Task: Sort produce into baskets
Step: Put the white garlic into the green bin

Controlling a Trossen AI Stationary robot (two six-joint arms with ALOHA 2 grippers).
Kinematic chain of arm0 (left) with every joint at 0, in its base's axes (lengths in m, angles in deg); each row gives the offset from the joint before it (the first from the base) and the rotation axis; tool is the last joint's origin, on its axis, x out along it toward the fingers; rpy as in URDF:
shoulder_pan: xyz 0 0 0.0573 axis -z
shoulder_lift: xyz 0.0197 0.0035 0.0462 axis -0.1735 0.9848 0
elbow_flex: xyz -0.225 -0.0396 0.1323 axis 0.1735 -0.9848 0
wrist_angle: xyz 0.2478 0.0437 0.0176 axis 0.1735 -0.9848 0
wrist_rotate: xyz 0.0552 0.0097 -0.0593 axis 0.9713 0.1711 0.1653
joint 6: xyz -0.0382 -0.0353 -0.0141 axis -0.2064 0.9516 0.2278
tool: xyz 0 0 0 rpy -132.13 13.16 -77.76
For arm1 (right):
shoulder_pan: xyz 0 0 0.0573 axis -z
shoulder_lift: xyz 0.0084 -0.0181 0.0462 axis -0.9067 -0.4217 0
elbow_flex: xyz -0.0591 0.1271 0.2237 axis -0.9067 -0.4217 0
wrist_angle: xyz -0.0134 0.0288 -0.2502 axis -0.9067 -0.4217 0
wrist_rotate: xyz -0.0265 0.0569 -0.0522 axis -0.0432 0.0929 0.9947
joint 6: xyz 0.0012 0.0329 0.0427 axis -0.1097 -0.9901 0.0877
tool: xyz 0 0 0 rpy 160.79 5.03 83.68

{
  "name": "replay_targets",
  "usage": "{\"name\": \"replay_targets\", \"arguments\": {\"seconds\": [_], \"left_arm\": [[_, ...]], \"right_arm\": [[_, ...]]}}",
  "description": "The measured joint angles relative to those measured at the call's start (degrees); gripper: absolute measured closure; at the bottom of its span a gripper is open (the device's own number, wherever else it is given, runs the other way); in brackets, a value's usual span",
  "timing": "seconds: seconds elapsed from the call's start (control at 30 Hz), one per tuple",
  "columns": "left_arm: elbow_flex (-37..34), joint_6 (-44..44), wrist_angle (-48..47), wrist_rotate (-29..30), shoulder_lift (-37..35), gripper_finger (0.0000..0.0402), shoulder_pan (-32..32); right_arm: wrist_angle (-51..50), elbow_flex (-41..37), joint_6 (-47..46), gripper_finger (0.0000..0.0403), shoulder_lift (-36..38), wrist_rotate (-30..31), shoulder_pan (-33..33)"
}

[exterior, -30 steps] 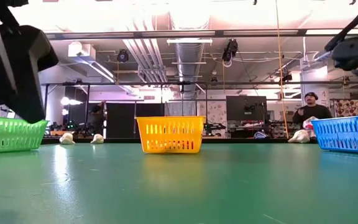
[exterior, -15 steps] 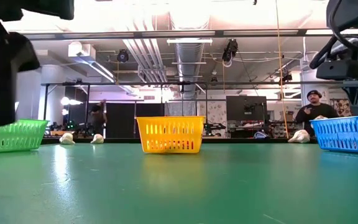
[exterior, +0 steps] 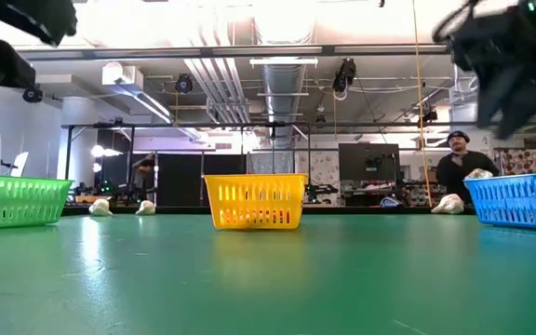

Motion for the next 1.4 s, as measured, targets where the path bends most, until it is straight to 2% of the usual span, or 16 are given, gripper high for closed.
{"name": "replay_targets", "arguments": {"seconds": [0.13,0.3,0.37,0.47,0.53,0.67,0.73,0.9,1.1,1.23,1.4], "left_arm": [[0.00,-1.12,0.00,-4.05,0.84,0.0234,-1.53],[-0.05,-5.45,-3.08,1.00,0.93,0.0200,-1.86],[-0.22,-9.21,-4.45,0.51,0.90,0.0196,-2.45],[-0.36,-16.39,-7.36,-4.04,0.88,0.0195,-3.43],[-0.45,-19.71,-10.36,-5.08,0.79,0.0196,-3.60],[-2.26,-25.27,-14.59,-3.84,0.44,0.0201,-3.60],[-4.81,-27.29,-13.49,-5.14,0.42,0.0203,-3.85],[-9.39,-27.35,-8.09,-7.63,0.75,0.0205,-4.08],[-9.33,-25.52,-7.32,-4.56,0.76,0.0196,-4.12],[-9.64,-25.23,-5.64,-7.52,1.81,0.0176,-4.11],[-9.75,-26.59,-3.68,-6.76,4.05,0.0168,-4.10]], "right_arm": [[0.95,5.56,3.08,0.0176,-1.03,1.05,0.00],[1.45,13.34,11.29,0.0182,-4.94,5.48,-0.89],[1.43,16.37,13.58,0.0186,-7.30,7.32,-1.03],[1.40,20.62,16.56,0.0190,-11.47,8.28,-1.00],[1.43,23.32,18.22,0.0191,-14.34,8.34,-0.98],[1.43,28.47,19.43,0.0191,-20.68,8.34,-1.36],[1.46,31.02,19.45,0.0191,-24.19,8.34,-2.14],[1.85,37.44,19.47,0.0191,-32.97,8.20,-4.86],[2.01,43.17,19.47,0.0190,-41.84,8.14,-6.49],[2.20,45.60,19.44,0.0190,-45.96,7.22,-6.41],[2.43,47.66,19.47,0.0190,-48.99,5.61,-6.40]]}}
